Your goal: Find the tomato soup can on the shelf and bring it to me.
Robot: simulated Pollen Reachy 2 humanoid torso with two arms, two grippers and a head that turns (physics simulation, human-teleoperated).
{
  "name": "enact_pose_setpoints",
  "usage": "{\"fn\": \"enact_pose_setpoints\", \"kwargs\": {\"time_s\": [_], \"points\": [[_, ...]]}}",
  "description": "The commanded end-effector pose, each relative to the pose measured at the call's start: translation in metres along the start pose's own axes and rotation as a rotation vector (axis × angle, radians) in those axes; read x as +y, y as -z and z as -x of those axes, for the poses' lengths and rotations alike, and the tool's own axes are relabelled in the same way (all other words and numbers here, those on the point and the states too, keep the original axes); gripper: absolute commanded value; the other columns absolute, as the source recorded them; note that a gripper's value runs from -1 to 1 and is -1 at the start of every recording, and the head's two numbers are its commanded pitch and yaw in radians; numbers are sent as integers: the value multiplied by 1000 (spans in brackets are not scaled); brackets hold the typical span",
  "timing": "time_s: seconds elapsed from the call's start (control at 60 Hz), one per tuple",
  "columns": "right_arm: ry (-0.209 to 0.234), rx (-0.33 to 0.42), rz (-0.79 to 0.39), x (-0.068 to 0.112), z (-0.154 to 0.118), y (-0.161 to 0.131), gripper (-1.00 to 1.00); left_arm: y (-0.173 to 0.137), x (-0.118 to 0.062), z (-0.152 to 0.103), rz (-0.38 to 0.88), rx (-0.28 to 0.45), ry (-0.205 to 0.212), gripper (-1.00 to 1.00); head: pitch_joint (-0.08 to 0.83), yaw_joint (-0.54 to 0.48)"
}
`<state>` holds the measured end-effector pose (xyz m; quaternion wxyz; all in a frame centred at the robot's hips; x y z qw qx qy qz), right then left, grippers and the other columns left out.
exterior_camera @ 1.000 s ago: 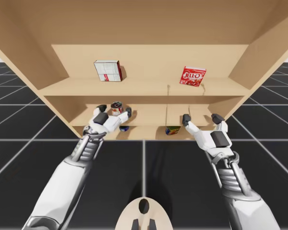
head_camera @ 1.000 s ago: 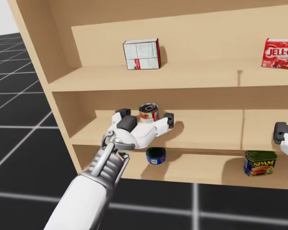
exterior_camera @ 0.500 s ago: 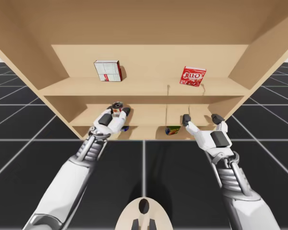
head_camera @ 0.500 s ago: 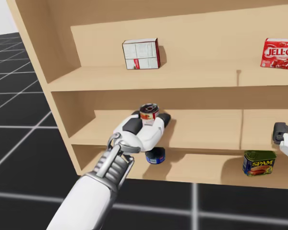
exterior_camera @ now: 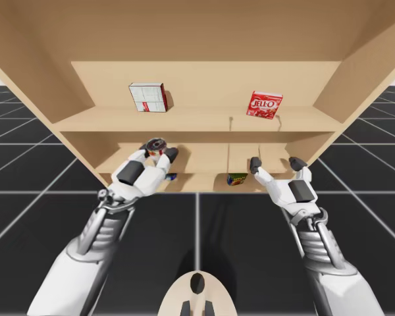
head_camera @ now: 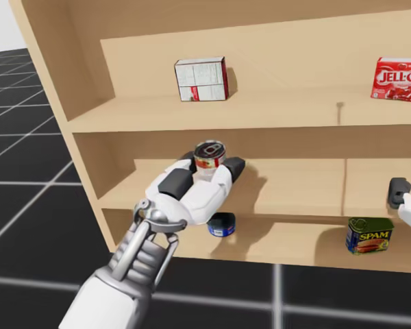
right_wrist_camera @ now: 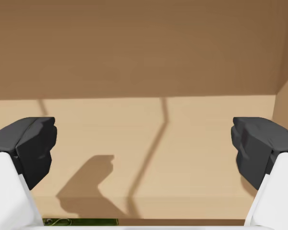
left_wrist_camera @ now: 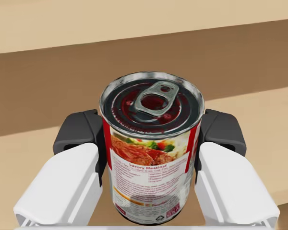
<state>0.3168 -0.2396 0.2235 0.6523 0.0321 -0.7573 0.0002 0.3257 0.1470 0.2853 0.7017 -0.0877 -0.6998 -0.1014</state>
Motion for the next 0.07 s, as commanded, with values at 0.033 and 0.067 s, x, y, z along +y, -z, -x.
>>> {"fn": "enact_pose_setpoints", "kwargs": {"time_s": [0.033, 0.067], "points": [[45, 17, -30, 2, 2, -1, -1000, -36, -4, -13, 11, -52, -8, 1000, 399, 220], [61, 23, -43, 1, 1, -2, -1000, -47, -4, -14, 10, -45, 19, 1000, 399, 218]]}}
